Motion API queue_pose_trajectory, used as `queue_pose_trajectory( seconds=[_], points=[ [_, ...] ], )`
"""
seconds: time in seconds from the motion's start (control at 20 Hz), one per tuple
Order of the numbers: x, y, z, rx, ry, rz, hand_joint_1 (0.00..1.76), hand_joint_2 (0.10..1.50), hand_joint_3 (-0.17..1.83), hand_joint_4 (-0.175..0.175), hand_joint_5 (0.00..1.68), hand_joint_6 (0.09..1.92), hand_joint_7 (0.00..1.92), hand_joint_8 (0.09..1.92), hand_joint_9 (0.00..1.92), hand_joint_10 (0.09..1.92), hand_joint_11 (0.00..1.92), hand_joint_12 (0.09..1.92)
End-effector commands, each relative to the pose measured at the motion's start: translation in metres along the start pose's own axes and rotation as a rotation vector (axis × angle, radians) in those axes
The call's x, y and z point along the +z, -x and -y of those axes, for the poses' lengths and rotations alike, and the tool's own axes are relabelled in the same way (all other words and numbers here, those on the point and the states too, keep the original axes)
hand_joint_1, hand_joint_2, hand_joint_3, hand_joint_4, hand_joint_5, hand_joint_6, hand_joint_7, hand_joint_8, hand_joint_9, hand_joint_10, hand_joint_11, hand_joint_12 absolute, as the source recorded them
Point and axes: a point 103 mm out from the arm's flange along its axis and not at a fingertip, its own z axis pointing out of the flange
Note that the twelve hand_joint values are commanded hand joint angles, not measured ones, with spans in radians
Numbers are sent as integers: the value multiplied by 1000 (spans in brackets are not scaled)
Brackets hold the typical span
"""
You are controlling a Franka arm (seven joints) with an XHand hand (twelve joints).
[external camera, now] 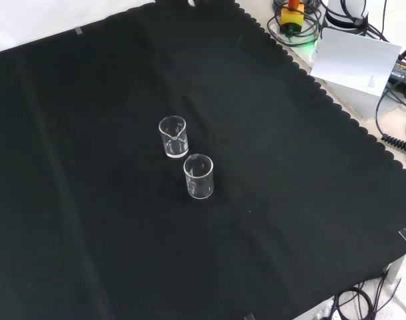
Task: Pick up the beaker on the right.
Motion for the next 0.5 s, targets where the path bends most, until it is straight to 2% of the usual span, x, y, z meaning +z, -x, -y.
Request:
queue_pose_trajectory(
  seconds=[0.05, 0.5],
  points=[
    [33, 7, -13, -9, -21, -20, 156, 1303, 221, -34, 393, 108, 89, 532, 200, 652, 0, 1281],
    [77, 4, -23, -65, -18, -72, 221, 1276, 207, -42, 417, 101, 126, 552, 232, 659, 0, 1283]
  ],
)
